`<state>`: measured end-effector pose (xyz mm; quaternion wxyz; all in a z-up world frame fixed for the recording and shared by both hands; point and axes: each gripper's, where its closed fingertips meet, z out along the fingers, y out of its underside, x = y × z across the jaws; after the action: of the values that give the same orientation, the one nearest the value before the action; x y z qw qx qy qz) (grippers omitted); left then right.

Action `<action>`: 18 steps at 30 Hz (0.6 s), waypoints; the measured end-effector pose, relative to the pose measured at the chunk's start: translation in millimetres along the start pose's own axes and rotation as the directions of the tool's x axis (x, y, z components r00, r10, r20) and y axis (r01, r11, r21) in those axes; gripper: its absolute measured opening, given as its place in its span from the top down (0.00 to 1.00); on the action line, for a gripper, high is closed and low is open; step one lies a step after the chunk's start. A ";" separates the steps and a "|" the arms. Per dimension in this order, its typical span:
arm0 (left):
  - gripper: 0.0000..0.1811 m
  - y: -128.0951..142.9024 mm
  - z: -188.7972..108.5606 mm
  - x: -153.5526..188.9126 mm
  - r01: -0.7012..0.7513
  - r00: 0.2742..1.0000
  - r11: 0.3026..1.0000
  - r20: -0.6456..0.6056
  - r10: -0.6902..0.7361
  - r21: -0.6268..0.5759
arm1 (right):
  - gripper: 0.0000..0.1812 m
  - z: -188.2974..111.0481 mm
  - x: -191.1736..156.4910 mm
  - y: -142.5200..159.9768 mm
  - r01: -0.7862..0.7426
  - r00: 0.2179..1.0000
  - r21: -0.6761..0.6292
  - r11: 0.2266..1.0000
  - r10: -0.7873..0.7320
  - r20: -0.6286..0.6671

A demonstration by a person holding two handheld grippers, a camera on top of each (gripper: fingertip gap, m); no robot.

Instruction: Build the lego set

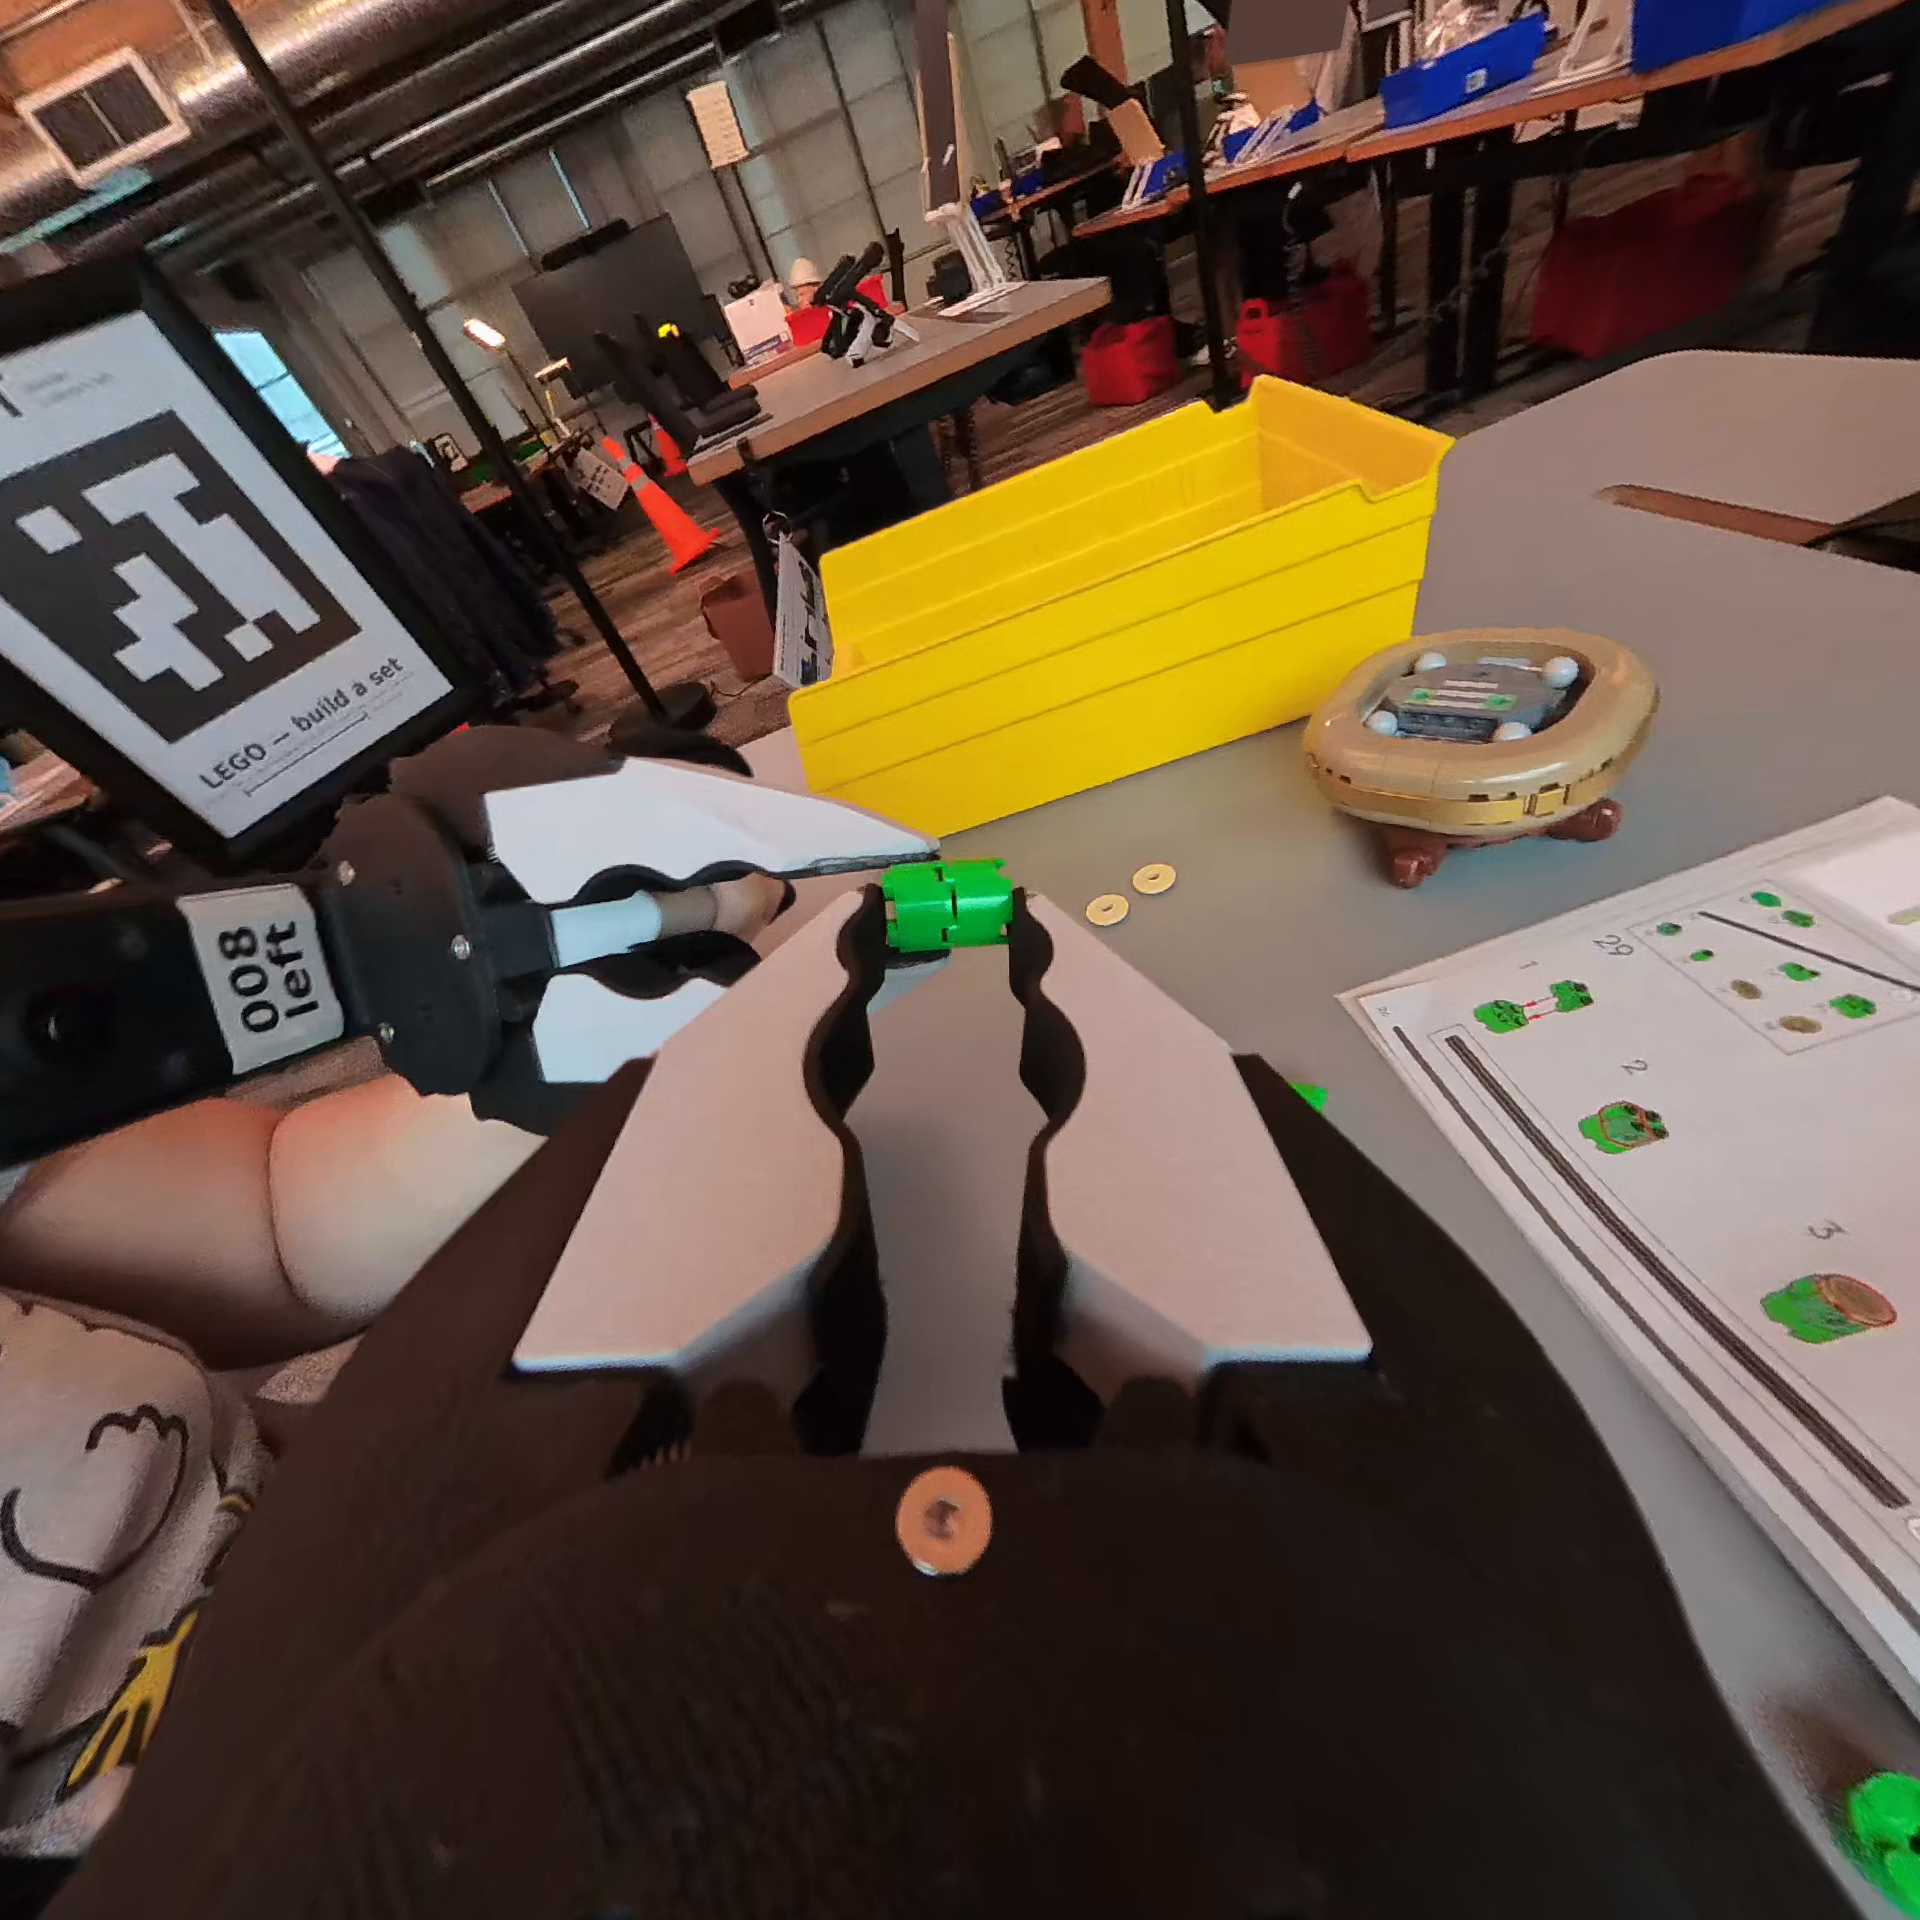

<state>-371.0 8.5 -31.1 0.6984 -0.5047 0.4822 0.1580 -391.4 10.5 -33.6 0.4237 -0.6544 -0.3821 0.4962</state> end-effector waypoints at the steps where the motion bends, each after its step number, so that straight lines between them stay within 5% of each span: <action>1: 0.91 -1.8 -0.3 -0.6 0.016 1.000 1.000 0.004 -0.016 0.017 | 0.88 -1.5 -0.3 -1.1 0.011 1.000 0.002 1.000 -0.011 0.005; 7: 0.72 -16.3 -10.8 -12.3 0.310 0.950 0.938 -0.089 -0.299 0.158 | 0.88 -18.3 -1.2 -10.8 0.331 0.943 0.042 0.943 -0.332 -0.002; 12: 0.74 -21.2 -21.9 -18.4 0.547 0.831 0.809 -0.255 -0.494 0.216 | 0.88 -22.9 -8.9 -10.1 0.631 0.773 -0.019 0.775 -0.631 -0.066; 18: 0.80 -24.6 -25.1 -10.8 0.641 0.748 0.743 -0.373 -0.549 0.191 | 0.88 -13.2 -20.1 7.2 0.776 0.622 -0.102 0.622 -0.782 -0.032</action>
<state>-371.7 -21.0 -9.1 0.7019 -0.5357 0.4096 -0.2293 -382.4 -12.8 -31.8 0.5846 -0.4582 -0.6310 0.2239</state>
